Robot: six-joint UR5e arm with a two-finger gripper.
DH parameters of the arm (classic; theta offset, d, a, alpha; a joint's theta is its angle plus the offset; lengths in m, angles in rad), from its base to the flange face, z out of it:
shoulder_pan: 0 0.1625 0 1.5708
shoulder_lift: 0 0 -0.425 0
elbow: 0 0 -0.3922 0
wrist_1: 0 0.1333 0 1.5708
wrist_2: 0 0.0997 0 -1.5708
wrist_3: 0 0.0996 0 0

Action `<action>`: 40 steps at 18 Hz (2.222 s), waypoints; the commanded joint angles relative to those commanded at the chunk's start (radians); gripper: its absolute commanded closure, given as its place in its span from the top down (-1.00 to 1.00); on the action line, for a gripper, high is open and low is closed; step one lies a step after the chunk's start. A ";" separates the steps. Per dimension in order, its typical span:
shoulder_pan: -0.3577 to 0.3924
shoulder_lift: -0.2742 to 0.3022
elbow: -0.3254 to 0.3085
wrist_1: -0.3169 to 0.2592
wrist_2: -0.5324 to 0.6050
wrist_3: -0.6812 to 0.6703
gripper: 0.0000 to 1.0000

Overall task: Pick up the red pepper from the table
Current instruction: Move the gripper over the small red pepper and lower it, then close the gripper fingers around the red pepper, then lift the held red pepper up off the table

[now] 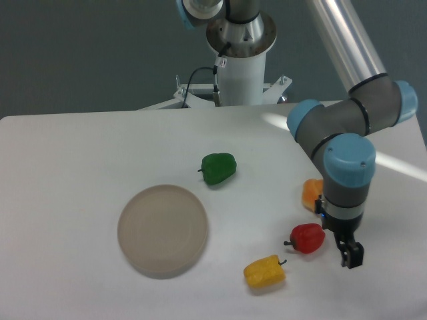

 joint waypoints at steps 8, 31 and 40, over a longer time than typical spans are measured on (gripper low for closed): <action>0.009 0.003 -0.077 -0.002 -0.005 -0.058 1.00; 0.008 -0.021 -0.107 0.008 -0.071 -0.207 0.28; 0.012 0.027 -0.064 -0.006 -0.054 -0.131 -0.28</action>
